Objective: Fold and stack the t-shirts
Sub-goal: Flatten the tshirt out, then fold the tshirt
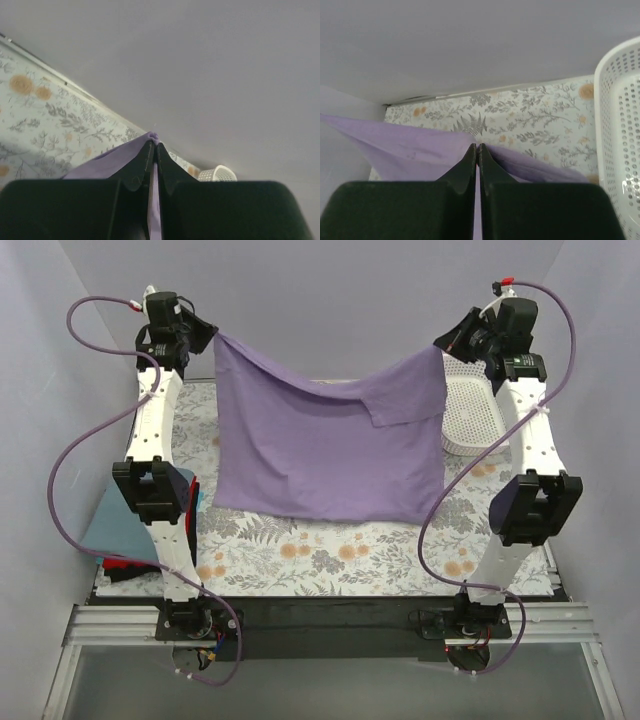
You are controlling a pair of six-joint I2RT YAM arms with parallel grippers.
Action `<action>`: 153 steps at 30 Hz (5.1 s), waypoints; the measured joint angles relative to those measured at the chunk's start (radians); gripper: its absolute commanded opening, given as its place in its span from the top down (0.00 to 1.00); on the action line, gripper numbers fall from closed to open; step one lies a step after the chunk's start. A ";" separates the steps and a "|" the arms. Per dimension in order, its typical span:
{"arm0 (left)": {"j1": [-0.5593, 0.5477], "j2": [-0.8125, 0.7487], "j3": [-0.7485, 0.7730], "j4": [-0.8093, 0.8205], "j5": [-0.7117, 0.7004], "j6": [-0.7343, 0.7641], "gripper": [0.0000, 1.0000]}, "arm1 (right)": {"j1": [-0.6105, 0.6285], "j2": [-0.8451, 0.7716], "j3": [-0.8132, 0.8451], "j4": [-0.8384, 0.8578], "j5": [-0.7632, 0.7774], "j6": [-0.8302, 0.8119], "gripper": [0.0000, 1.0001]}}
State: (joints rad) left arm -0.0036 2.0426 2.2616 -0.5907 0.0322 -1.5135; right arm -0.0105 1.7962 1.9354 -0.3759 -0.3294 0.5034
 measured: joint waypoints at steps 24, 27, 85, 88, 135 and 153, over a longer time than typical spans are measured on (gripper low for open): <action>0.195 -0.501 -1.006 0.306 0.225 -0.045 1.00 | -0.032 -0.362 -0.810 0.270 -0.013 0.061 0.99; 0.196 -0.504 -1.218 0.259 0.215 -0.068 1.00 | -0.036 -0.385 -0.977 0.243 -0.014 0.062 0.99; 0.131 -0.403 -1.205 -0.014 -0.097 -0.166 1.00 | -0.133 -0.296 -0.974 0.089 0.108 -0.081 0.99; 0.126 -0.359 -1.149 -0.016 -0.100 -0.169 1.00 | -0.133 -0.247 -0.935 0.094 0.102 -0.078 0.99; 0.118 -0.214 -0.979 -0.048 -0.130 -0.161 0.66 | -0.134 0.014 -0.734 0.151 0.006 -0.060 0.51; 0.019 -0.538 -1.215 -0.039 -0.203 -0.149 0.52 | -0.134 -0.266 -0.962 0.143 0.129 -0.077 0.63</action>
State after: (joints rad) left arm 0.0151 1.5047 1.0470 -0.6292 -0.1707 -1.6627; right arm -0.1440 1.5299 0.9737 -0.2329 -0.2005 0.4267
